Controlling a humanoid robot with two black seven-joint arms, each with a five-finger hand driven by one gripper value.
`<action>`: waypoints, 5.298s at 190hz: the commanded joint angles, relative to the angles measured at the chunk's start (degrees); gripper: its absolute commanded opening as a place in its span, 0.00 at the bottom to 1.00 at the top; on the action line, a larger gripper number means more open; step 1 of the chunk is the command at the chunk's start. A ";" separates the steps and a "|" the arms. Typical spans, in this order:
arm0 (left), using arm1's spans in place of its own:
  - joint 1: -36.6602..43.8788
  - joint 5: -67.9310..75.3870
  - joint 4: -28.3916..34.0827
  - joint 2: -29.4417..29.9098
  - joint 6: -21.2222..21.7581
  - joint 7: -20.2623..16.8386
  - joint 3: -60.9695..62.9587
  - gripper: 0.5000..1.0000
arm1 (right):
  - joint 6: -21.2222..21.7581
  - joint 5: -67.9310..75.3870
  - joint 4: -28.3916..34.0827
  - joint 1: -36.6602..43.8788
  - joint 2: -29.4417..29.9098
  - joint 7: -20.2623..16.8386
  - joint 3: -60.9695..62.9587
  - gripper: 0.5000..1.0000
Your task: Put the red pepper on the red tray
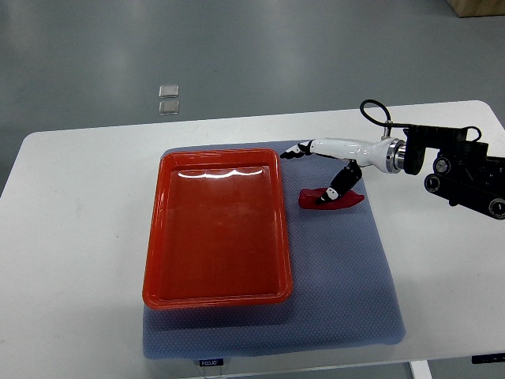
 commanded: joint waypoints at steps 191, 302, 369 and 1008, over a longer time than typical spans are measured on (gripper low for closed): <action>0.00 0.00 -0.01 0.00 0.00 0.00 -0.02 1.00 | -0.90 -3.86 -4.14 -2.60 0.47 -0.51 -2.93 0.59; 0.00 0.00 -0.01 0.00 0.00 0.00 -0.02 1.00 | -0.63 -4.48 -4.06 -2.60 0.91 -0.34 -3.02 0.23; 0.00 0.00 -0.01 0.00 0.00 0.00 -0.02 1.00 | -0.72 -4.39 -4.14 -2.42 0.82 -0.25 -3.02 0.06; 0.09 0.00 0.08 0.00 0.00 0.00 0.07 1.00 | -9.42 56.51 -17.41 -12.97 17.79 -4.82 40.49 0.80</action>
